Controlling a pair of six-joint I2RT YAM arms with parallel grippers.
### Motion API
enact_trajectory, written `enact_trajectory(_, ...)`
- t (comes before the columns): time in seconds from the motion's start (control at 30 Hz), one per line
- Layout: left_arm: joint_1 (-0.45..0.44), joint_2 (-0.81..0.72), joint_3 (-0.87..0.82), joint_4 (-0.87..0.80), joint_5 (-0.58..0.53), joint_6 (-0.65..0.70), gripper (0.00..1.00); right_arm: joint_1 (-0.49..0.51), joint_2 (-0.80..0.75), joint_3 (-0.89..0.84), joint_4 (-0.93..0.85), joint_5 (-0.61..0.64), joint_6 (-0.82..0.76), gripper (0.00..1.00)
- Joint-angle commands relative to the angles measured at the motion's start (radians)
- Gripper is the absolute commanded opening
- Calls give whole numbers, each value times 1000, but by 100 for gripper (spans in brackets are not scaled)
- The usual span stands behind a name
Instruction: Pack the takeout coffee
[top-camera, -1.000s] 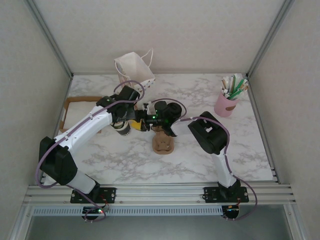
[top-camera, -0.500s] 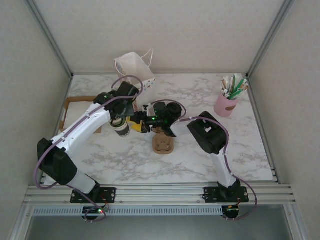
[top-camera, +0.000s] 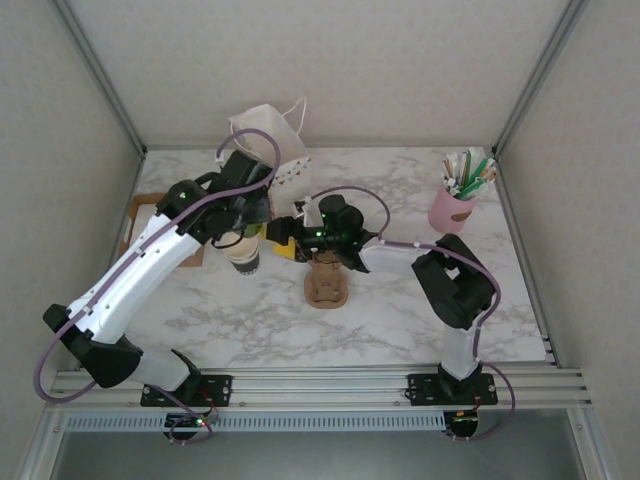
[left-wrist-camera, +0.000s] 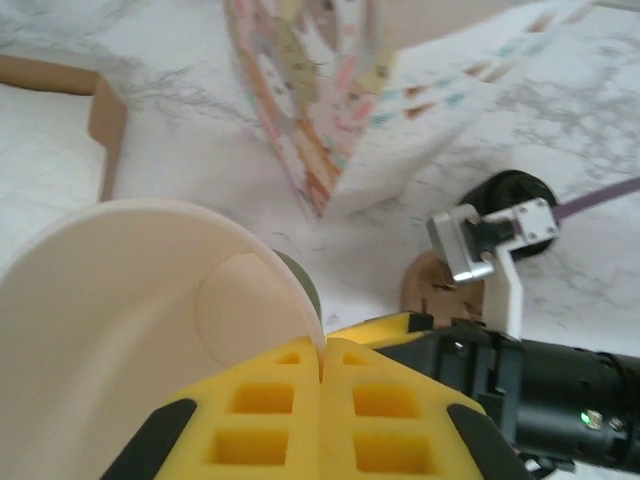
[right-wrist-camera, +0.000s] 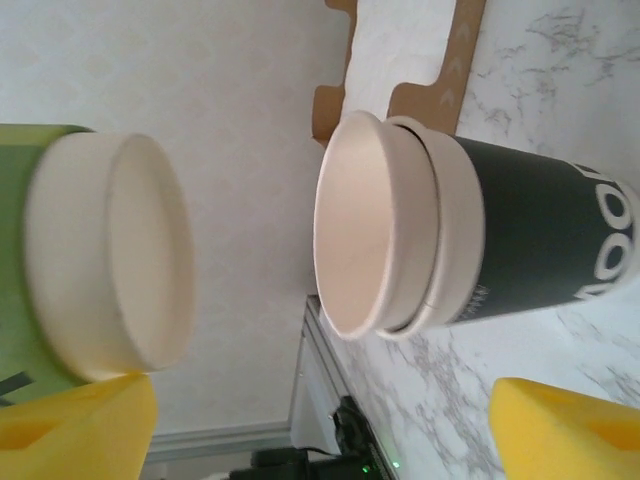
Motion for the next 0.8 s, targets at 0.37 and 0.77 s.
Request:
enact_trajectory(0.37,-428,-89,-155,-63,10,-226,0,-245,-486,-146,-681,221,-403,99)
enact_trajectory(0.77,-497,-92,-473,95,61,-308,0,-368,-630,-156,-952,405,-514,99)
